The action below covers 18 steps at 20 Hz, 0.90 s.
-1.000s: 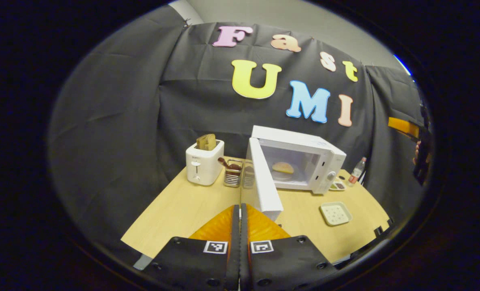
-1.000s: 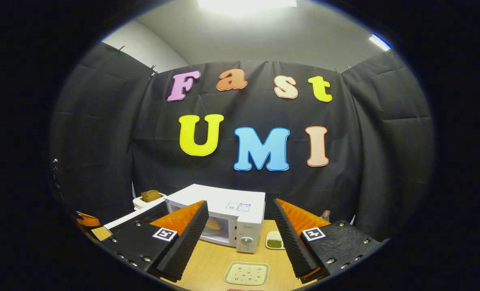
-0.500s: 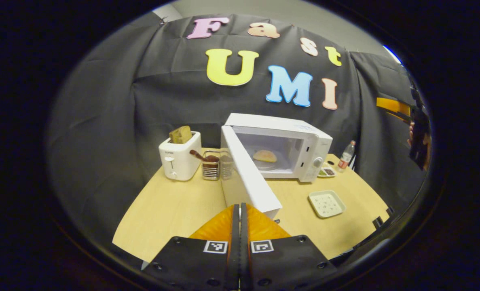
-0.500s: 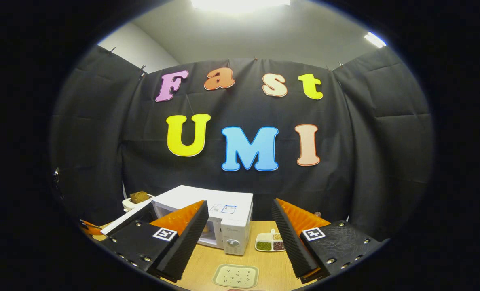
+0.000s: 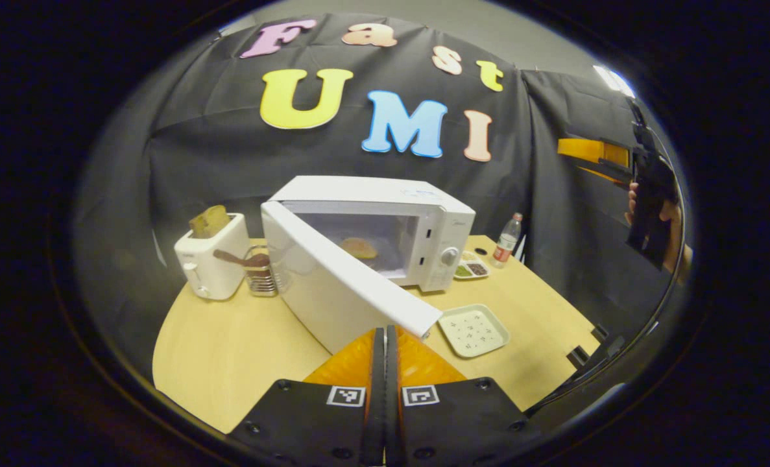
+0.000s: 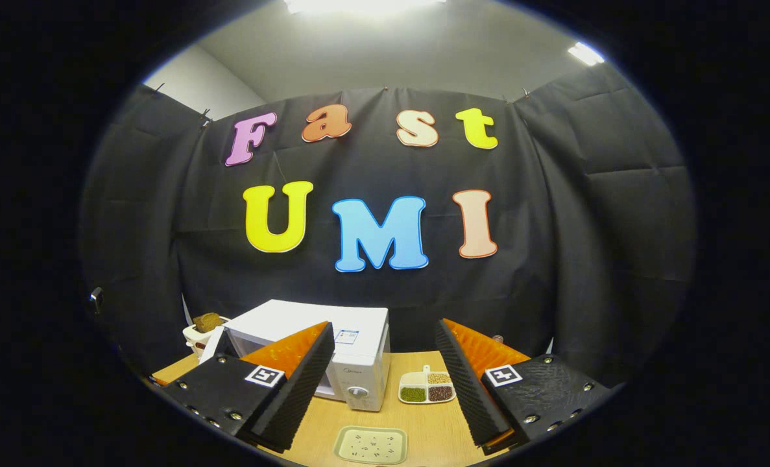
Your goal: Open the microwave oven with the left hand, put the food in, and close the microwave oven.
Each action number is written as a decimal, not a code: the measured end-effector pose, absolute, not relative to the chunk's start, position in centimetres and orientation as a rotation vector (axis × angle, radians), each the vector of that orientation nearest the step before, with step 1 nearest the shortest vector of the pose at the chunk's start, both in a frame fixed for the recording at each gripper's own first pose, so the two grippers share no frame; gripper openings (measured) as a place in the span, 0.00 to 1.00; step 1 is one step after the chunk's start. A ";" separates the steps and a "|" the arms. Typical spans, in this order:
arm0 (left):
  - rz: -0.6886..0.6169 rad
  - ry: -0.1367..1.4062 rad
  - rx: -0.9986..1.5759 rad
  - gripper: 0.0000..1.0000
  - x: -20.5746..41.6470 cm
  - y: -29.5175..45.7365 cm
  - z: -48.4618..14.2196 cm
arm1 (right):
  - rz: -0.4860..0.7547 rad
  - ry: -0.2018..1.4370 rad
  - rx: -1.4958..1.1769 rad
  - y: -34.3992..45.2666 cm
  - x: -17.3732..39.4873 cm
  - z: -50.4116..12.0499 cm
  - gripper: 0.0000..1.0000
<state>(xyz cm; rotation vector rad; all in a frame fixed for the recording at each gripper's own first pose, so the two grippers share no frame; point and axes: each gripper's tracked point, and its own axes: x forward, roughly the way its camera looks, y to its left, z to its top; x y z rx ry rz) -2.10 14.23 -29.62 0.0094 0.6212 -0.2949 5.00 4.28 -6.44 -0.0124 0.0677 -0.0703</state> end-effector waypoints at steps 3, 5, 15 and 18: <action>-0.368 0.624 0.025 0.07 -0.5 11.1 -29.9 | -0.088 0.069 -0.020 3.3 5.0 -6.5 0.97; -0.401 0.626 0.030 0.07 0.4 9.8 -29.9 | -0.099 0.059 -0.015 2.8 5.2 -6.1 0.96; -0.398 0.634 0.024 0.07 5.5 6.9 -30.6 | -0.127 0.070 -0.015 0.2 5.5 -6.3 0.97; -0.401 0.634 0.031 0.07 7.3 5.6 -30.6 | -0.126 0.074 -0.012 -0.5 5.8 -6.4 0.97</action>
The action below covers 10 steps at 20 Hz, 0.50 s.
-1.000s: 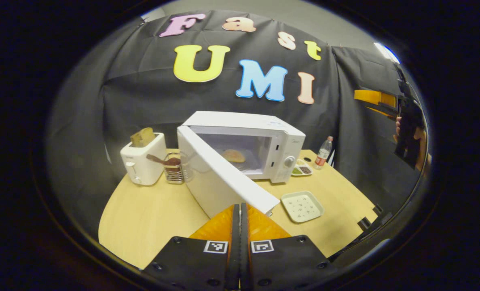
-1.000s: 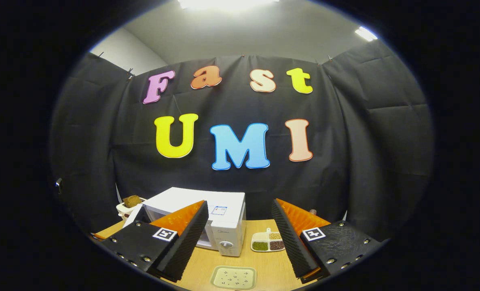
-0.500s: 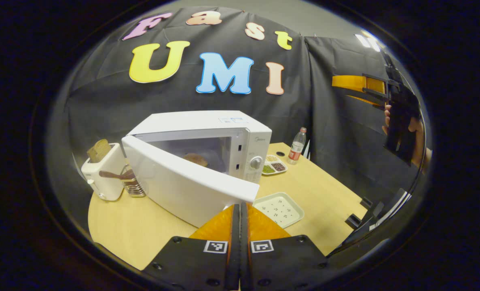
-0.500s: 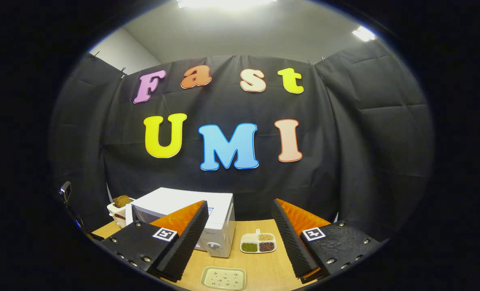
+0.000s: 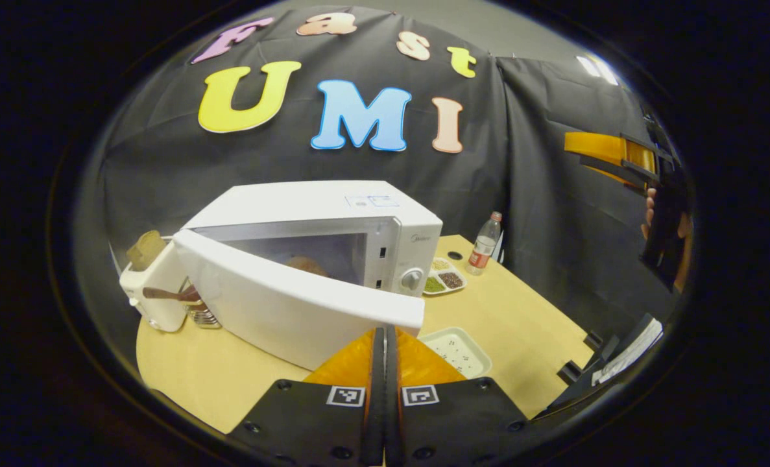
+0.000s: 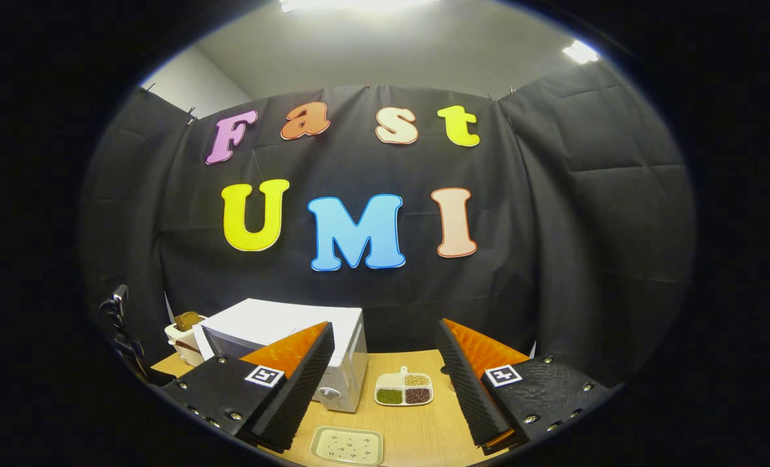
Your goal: Open the microwave oven with the left hand, put the food in, and close the microwave oven.
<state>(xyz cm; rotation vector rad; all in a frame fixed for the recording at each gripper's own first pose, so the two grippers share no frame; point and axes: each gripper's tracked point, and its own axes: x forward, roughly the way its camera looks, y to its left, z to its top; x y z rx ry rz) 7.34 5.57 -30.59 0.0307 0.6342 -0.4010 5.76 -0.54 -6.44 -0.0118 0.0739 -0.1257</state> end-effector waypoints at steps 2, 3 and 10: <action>-0.404 0.636 0.040 0.07 8.5 4.6 -30.6 | -0.128 0.081 -0.009 -1.2 6.0 -6.9 0.97; -0.407 0.637 0.044 0.07 9.1 4.1 -30.7 | -0.129 0.083 -0.003 -1.4 6.1 -7.0 0.97; -0.402 0.654 0.070 0.07 12.0 2.6 -31.7 | -0.153 0.107 0.020 -4.2 7.2 -8.2 0.97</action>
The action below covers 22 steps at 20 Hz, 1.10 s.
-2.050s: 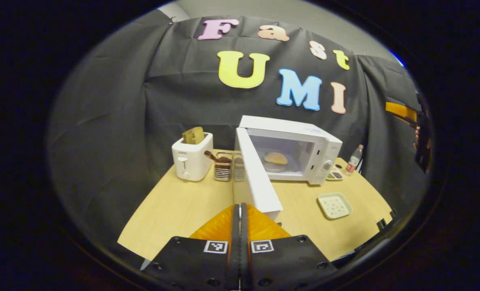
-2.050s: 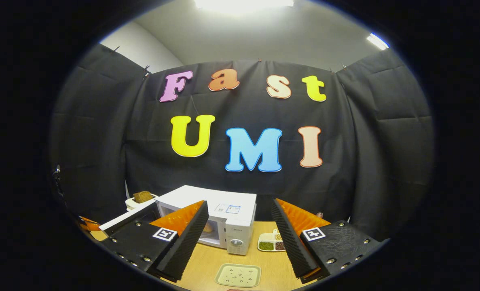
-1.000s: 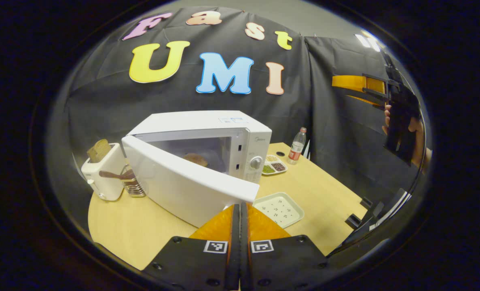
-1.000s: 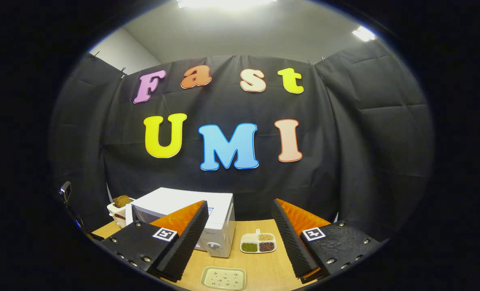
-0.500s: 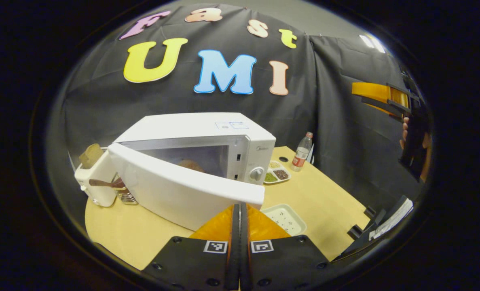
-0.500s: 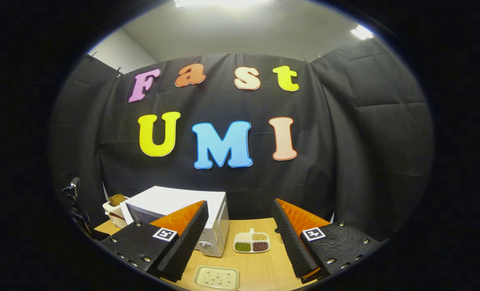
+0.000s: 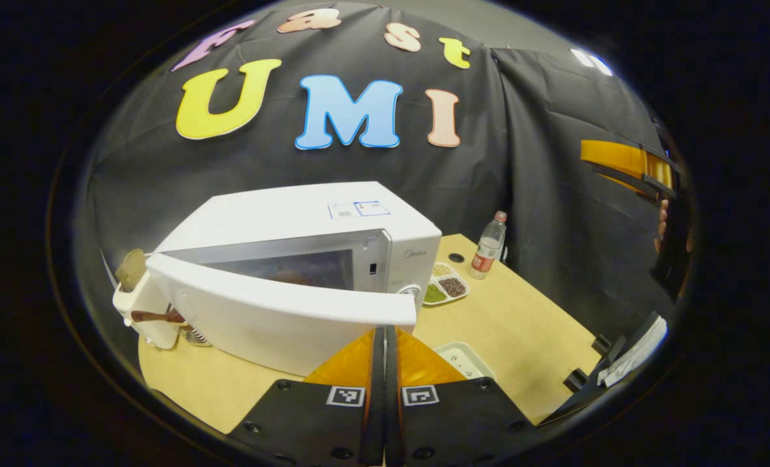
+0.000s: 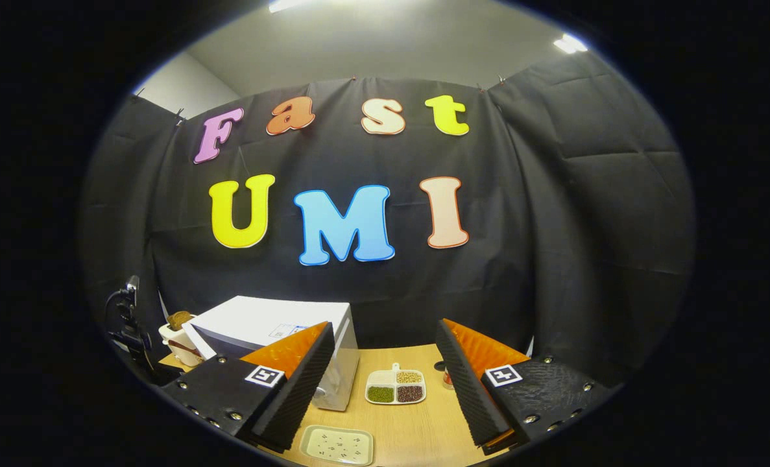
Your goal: Open the microwave oven with the left hand, put the food in, and close the microwave oven.
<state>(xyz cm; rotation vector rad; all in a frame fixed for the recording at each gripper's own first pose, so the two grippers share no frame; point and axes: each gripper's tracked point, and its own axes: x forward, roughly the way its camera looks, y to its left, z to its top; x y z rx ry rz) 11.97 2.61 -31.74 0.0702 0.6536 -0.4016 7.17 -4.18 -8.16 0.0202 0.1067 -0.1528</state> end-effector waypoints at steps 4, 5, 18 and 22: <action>-0.369 0.655 0.059 0.07 13.5 2.2 -32.1 | -0.158 0.125 0.029 -5.4 7.4 -9.0 0.97; -0.359 0.653 0.053 0.07 13.9 2.2 -32.1 | -0.158 0.131 0.031 -5.6 7.5 -9.2 0.97; -0.319 0.659 0.032 0.07 18.8 0.9 -33.0 | -0.181 0.143 0.033 -7.4 8.7 -10.2 0.97; -0.313 0.661 0.038 0.07 19.7 0.7 -33.2 | -0.186 0.149 0.039 -7.8 8.9 -10.5 0.97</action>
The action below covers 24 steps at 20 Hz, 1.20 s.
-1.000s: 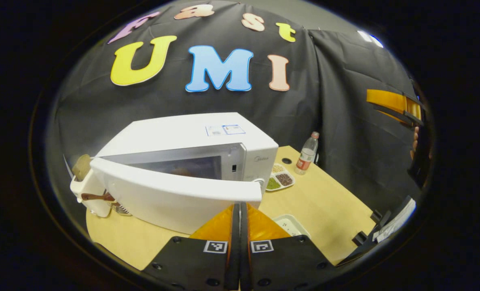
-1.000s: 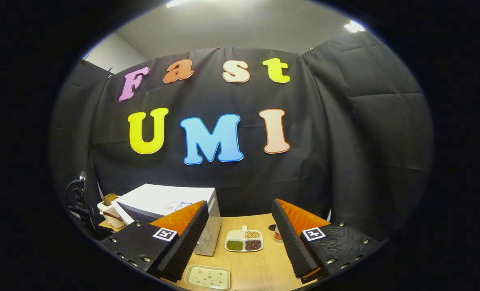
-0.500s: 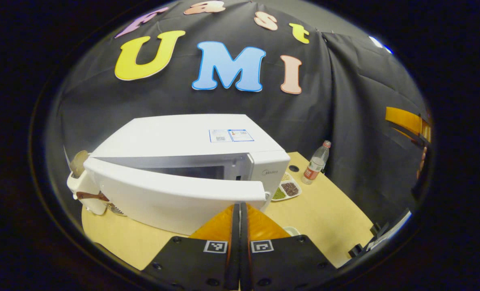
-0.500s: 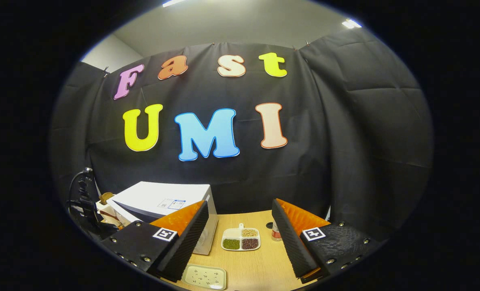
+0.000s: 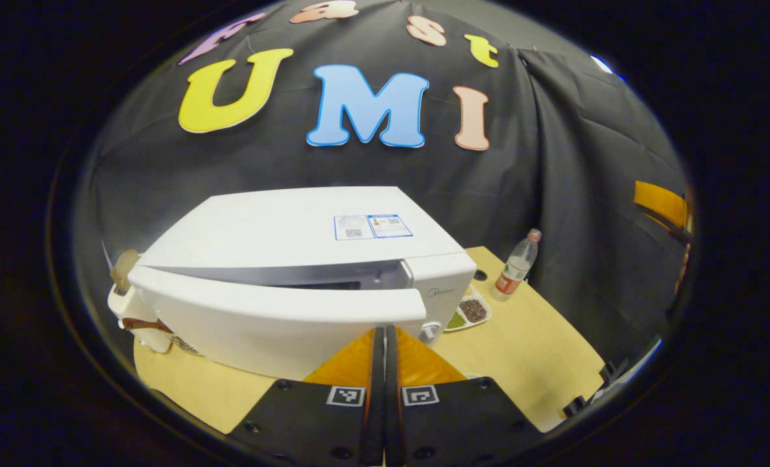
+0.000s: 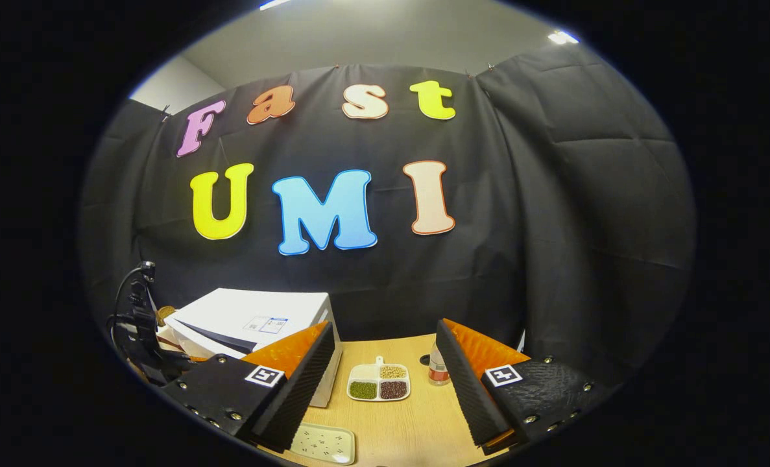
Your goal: Open the microwave oven with the left hand, put the food in, and close the microwave oven.
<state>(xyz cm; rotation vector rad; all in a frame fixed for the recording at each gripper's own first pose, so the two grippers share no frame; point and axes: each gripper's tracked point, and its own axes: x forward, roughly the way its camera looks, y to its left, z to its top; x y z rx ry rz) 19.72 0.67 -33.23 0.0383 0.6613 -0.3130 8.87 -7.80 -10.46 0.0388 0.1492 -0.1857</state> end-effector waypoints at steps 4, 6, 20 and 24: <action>-0.309 0.661 0.029 0.07 20.7 0.4 -33.3 | -0.182 0.147 0.042 -7.8 9.1 -10.5 0.96; -0.308 0.661 0.032 0.07 21.0 0.4 -33.4 | -0.180 0.149 0.041 -8.0 8.9 -10.6 0.97; -0.286 0.657 -0.018 0.07 22.9 0.7 -33.8 | -0.198 0.148 0.043 -8.7 9.3 -11.0 0.97; -0.262 0.664 -0.034 0.07 23.6 0.4 -34.3 | -0.190 0.155 0.031 -8.5 9.6 -11.0 0.96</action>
